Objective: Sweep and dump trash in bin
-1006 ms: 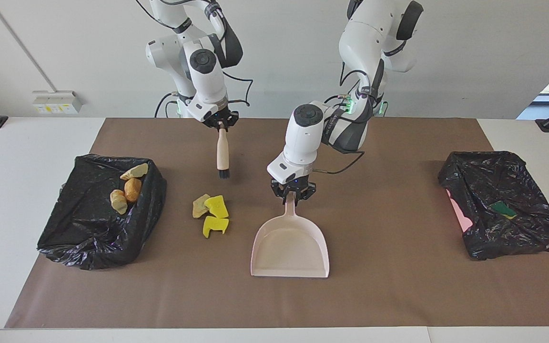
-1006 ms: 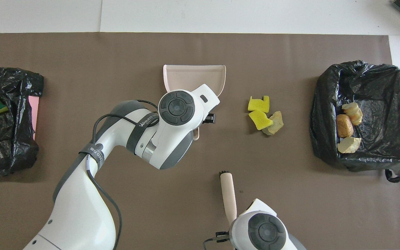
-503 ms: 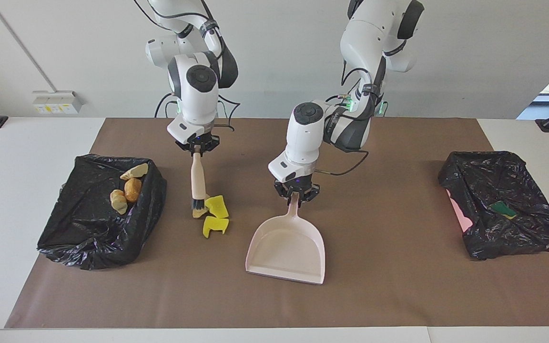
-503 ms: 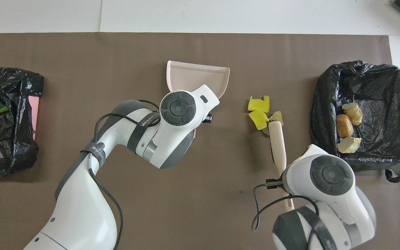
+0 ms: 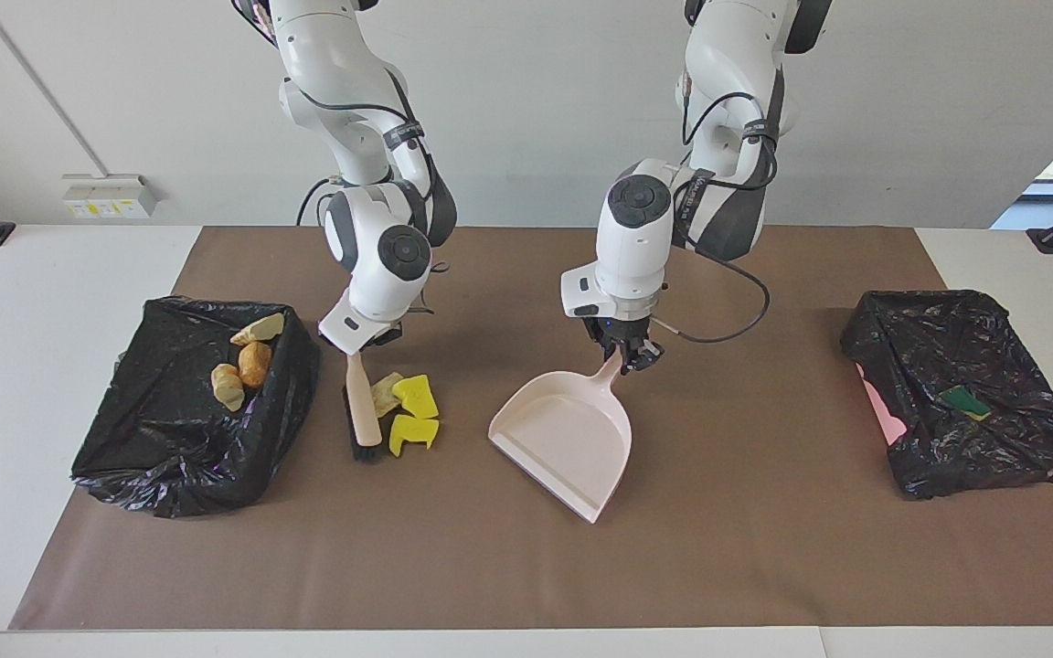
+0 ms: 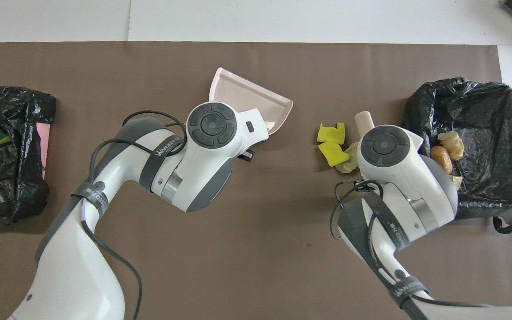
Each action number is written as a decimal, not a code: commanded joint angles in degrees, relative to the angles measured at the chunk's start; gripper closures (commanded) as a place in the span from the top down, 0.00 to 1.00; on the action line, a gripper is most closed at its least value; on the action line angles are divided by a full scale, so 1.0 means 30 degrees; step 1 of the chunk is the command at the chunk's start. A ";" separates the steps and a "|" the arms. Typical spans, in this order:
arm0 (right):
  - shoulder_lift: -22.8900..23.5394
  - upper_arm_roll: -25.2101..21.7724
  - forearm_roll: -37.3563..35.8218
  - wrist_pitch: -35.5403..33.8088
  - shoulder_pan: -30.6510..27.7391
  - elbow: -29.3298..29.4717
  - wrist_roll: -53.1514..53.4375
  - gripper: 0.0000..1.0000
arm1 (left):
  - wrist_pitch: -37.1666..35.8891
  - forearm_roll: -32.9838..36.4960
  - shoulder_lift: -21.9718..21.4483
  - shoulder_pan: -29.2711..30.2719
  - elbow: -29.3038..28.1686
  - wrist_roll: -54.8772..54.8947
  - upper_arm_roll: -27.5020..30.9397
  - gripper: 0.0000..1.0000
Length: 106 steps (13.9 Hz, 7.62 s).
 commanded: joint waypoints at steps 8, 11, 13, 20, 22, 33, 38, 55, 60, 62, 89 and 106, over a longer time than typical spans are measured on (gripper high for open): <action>-0.0204 -0.0064 0.5285 -0.2858 -0.0694 0.2486 -0.1478 0.00 | 0.1093 0.0367 -0.3014 -0.0172 -0.5264 0.6167 -0.0180 0.00; -0.0731 -0.0153 0.4760 -0.2783 -0.1455 0.1910 -0.2466 0.00 | 0.1094 0.0397 -0.3308 -0.0610 -0.5734 0.6289 -0.0151 0.00; -0.0646 -0.0152 0.4611 -0.2080 -0.1139 0.1379 -0.2854 0.00 | 0.1151 0.0426 -0.3541 -0.0640 -0.6142 0.6260 -0.0151 0.00; 0.0733 0.0140 0.7739 -0.1608 0.1727 0.1349 -0.3174 0.00 | 0.1152 0.0455 -0.4011 -0.1373 -0.6789 0.6260 -0.0180 0.00; 0.0616 0.0141 1.0222 -0.1287 0.2609 0.1320 -0.3469 0.00 | 0.1298 0.0484 -0.4011 -0.1373 -0.6906 0.6260 -0.0180 0.00; -0.2600 0.0082 1.3175 -0.4179 0.1210 0.1642 -0.1807 0.00 | 0.1825 0.0485 -0.3719 0.0089 -0.6644 0.9534 -0.0151 0.00; -0.5910 0.0375 1.0469 -0.5394 0.3161 -0.1042 0.3491 0.00 | 0.1535 0.0426 -0.4098 0.1991 -0.5913 1.2699 -0.0180 0.00; -0.5802 0.0404 1.3752 0.6039 1.0171 -0.8759 0.7429 0.06 | -0.2541 -0.2299 -0.6094 1.9828 -0.0526 2.9217 0.0201 0.00; -0.5244 0.0404 1.3459 0.5717 1.0142 -0.7880 0.7400 0.33 | -0.1546 0.0212 -0.4718 2.0980 0.1294 3.1804 0.0610 0.00; -0.5273 0.0404 1.3459 0.5600 1.0113 -0.7938 0.7282 0.33 | -0.1340 0.1068 -0.4481 2.0922 0.1647 3.1807 0.0611 0.00; -0.5624 0.0082 0.6310 -0.1011 -0.0663 0.4184 0.1488 1.00 | -0.3209 1.6713 -0.3864 1.6061 0.1502 2.1585 0.0552 0.00; -0.6093 -0.2438 0.7423 -0.5915 -0.4828 0.7244 -0.4085 1.00 | -0.6436 1.6701 -0.7791 1.2075 -0.1606 1.8304 0.0259 0.00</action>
